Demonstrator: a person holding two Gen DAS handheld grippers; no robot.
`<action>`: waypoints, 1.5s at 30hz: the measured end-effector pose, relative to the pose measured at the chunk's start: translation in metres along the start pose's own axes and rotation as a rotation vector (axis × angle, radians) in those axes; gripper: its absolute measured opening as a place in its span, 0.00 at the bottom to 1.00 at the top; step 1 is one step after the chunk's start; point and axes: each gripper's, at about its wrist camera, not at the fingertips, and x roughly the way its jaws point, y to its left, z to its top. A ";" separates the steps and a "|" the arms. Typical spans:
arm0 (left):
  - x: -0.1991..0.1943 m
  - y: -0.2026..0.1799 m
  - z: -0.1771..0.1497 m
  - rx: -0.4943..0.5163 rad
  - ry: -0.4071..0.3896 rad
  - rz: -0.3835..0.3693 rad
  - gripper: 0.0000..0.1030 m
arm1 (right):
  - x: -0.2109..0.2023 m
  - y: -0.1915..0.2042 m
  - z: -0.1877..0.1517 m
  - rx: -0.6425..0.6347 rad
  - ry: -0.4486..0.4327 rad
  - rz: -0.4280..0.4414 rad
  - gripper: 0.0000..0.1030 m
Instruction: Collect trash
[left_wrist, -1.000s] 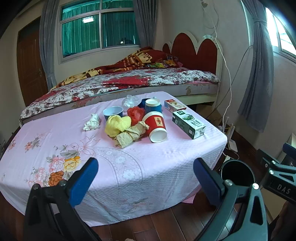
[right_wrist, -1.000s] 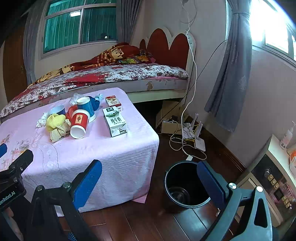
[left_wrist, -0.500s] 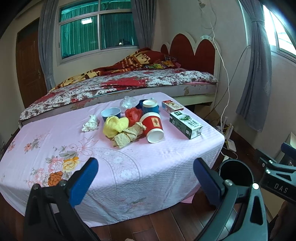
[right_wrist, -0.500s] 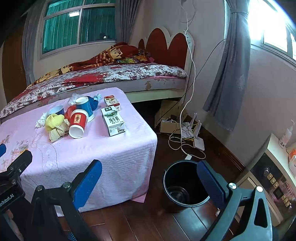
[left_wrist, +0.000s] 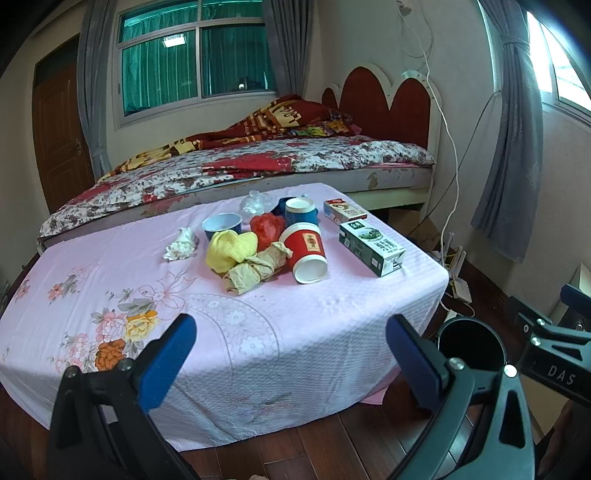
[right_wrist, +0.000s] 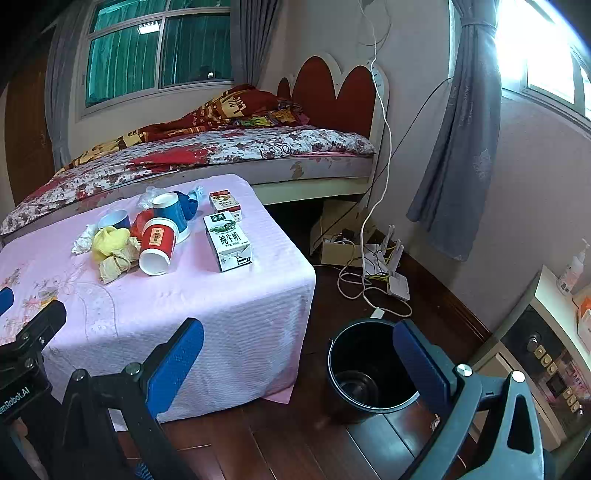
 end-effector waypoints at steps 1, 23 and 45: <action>-0.001 -0.002 0.000 0.001 0.001 0.000 0.99 | 0.000 0.001 0.000 0.000 0.002 0.000 1.00; 0.000 0.002 -0.003 -0.005 0.007 0.000 0.99 | -0.001 0.005 -0.001 -0.003 0.004 0.017 1.00; 0.014 0.024 -0.002 -0.044 0.011 -0.001 0.99 | 0.016 0.006 -0.002 -0.016 0.054 0.144 1.00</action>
